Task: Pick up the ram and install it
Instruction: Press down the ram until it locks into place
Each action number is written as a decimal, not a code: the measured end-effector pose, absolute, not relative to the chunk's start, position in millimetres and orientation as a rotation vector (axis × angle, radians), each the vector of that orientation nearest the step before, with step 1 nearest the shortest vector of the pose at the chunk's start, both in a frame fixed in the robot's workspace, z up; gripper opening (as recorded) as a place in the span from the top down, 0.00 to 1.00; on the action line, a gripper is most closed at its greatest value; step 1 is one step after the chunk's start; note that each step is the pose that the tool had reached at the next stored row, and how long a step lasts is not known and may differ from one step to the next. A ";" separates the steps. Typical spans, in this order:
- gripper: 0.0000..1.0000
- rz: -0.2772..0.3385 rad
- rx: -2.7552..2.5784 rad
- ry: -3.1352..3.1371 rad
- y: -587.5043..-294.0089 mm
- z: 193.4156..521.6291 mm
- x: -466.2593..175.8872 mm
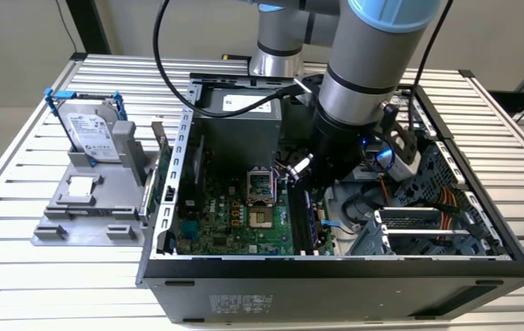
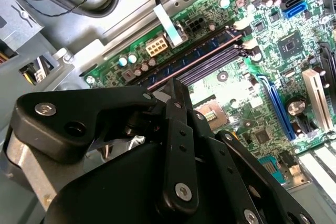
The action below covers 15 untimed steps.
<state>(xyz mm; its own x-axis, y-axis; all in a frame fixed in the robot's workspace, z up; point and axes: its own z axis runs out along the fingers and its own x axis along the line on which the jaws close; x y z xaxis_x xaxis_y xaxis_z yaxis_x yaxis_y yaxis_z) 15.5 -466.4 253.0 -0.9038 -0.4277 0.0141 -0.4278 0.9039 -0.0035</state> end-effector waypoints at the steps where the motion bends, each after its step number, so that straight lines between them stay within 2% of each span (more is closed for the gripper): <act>1: 1.00 0.010 0.688 -3.052 -466.1 253.0 15.5; 15: 1.00 0.010 0.750 -3.038 -464.7 253.4 15.5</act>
